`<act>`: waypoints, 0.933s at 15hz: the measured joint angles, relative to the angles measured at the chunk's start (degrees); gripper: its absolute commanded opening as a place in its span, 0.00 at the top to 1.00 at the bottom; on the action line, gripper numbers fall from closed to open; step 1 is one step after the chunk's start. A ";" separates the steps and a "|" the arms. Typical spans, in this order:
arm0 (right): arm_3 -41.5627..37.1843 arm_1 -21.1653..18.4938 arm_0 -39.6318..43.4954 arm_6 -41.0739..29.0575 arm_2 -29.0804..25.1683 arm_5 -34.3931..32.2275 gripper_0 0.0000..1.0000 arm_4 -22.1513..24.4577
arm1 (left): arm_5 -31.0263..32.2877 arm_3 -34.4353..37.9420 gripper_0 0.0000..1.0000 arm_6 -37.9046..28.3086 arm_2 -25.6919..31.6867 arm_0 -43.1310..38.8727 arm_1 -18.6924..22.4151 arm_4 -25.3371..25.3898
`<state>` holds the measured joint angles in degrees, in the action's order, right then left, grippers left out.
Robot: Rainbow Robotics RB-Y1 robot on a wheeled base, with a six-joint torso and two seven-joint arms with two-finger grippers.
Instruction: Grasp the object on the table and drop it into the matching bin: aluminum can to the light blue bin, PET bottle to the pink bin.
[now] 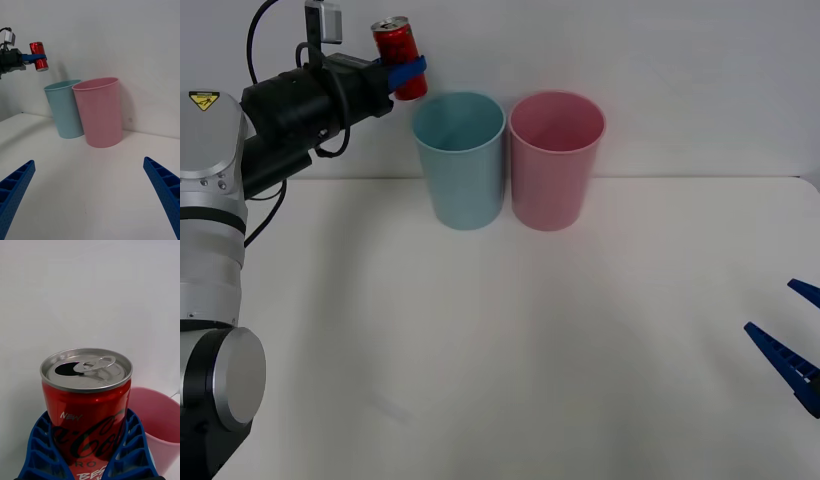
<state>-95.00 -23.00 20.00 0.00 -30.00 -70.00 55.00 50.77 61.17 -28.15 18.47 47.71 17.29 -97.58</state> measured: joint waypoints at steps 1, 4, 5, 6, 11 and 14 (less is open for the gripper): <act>0.00 0.00 0.00 0.00 0.00 0.00 0.00 0.00 | -1.05 -1.11 0.99 0.18 -0.87 0.91 -0.04 -0.06; 0.00 0.00 0.00 0.00 0.00 0.00 0.00 0.00 | -4.44 -2.44 0.98 0.51 -3.57 2.45 -0.65 -0.35; 0.00 0.00 0.00 0.00 0.00 0.00 0.00 0.00 | -5.70 -2.45 0.99 0.64 -4.00 2.75 -1.24 -1.18; 0.00 0.00 0.00 0.00 0.00 0.00 0.00 0.00 | -6.67 -2.45 0.99 0.74 -4.12 3.03 -2.00 -2.32; 0.00 0.00 0.00 0.00 0.00 0.00 0.00 0.00 | -11.18 -2.46 0.99 1.28 -4.15 3.84 -5.02 -6.42; 0.00 0.00 0.00 0.00 0.00 0.00 0.00 0.00 | -12.85 -2.46 0.97 1.42 -4.73 3.88 -5.59 -6.92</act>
<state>-95.00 -23.00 20.00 0.00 -30.00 -70.00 55.00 37.92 58.71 -26.73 13.74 51.59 11.70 -104.50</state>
